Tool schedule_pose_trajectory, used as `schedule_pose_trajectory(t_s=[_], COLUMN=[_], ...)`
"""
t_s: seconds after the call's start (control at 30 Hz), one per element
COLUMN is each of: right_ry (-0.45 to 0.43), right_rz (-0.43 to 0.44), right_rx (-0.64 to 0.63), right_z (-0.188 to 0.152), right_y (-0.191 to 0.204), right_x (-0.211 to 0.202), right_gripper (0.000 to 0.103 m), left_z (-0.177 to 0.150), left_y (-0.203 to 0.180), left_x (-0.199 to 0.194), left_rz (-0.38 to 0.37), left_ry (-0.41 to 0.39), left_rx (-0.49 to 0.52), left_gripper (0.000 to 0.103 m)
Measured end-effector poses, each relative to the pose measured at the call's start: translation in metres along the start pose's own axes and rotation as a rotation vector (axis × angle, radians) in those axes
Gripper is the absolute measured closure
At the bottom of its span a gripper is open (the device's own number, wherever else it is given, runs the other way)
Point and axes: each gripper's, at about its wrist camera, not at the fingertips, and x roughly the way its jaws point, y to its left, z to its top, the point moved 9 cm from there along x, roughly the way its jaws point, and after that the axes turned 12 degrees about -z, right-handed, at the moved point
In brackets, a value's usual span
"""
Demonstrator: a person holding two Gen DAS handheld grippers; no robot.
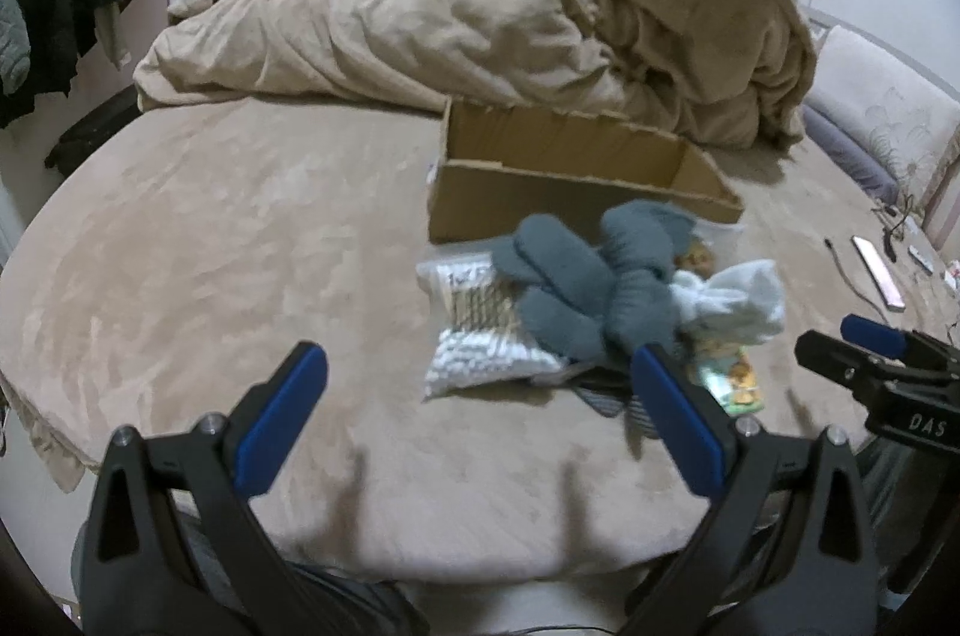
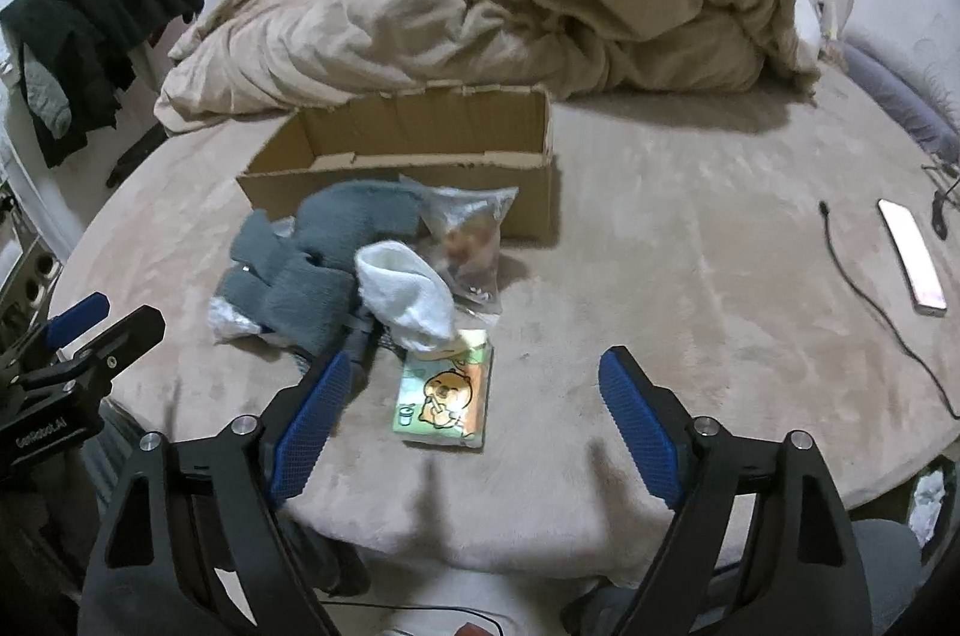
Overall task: Organize objects
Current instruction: 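Grasp the cotton swab bag with the left tool while the right tool grasps the white sock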
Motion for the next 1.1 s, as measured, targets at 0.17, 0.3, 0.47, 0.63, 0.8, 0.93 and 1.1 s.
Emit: schedule_pose_trajectory(t_s=[0.17, 0.3, 0.47, 0.63, 0.8, 0.93, 1.1], right_ry=[0.037, 0.067, 0.046, 0.029, 0.005, -0.018, -0.041], right_rz=[0.033, 0.069, 0.079, 0.071, 0.082, 0.083, 0.1], right_rx=[-0.015, -0.035, -0.038, -0.048, -0.057, -0.041, -0.028], right_z=[-0.005, -0.006, 0.006, 0.01, 0.013, 0.021, 0.028], right_y=[0.009, 0.021, 0.025, 0.023, 0.024, 0.022, 0.023], right_x=[0.023, 0.038, 0.048, 0.051, 0.052, 0.053, 0.059], right_gripper=[0.019, 0.027, 0.045, 0.068, 0.072, 0.071, 0.072], left_z=[-0.01, -0.015, -0.009, 0.003, 0.0, 0.001, 0.005], left_y=[0.012, 0.024, 0.022, 0.021, 0.021, 0.014, 0.008], left_x=[0.03, 0.047, 0.064, 0.077, 0.096, 0.091, 0.076], left_rz=[0.028, 0.046, 0.011, -0.01, -0.119, -0.152, -0.161], left_ry=[0.047, 0.07, 0.068, 0.064, 0.103, 0.084, 0.043], left_rx=[-0.001, -0.01, 0.013, 0.005, -0.085, -0.077, -0.063], left_gripper=[0.002, 0.007, 0.007, 0.008, 0.018, 0.046, 0.053])
